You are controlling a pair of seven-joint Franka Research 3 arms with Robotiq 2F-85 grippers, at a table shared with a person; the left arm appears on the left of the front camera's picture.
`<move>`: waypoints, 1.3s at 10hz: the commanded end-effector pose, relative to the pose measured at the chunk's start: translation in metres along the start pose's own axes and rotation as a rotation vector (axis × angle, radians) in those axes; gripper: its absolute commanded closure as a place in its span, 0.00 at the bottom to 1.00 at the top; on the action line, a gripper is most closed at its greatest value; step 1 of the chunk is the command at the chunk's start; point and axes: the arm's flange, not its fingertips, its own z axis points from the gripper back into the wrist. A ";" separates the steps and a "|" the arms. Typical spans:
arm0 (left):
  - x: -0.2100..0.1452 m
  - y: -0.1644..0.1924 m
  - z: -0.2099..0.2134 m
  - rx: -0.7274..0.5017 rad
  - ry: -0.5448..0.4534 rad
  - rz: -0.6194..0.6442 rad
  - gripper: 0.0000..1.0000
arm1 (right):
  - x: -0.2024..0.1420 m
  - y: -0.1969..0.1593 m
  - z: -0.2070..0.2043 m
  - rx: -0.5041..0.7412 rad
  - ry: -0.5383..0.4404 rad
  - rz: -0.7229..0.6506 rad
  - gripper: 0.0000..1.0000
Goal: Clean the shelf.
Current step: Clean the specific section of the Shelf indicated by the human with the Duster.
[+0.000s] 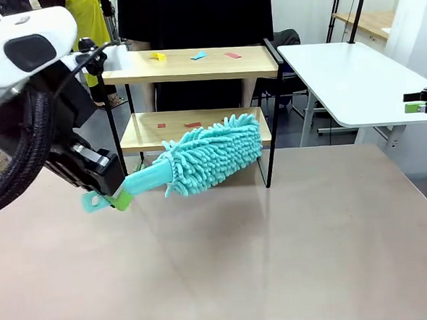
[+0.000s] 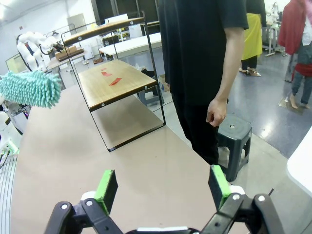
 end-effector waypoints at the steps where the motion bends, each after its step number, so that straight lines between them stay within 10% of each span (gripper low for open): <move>1: -0.008 0.007 0.010 0.012 0.014 -0.037 0.86 | 0.003 0.002 -0.001 -0.001 -0.001 0.004 0.00; 13: 0.087 -0.056 -0.086 0.081 -0.147 0.222 0.86 | 0.003 0.002 -0.001 -0.001 -0.001 0.004 0.00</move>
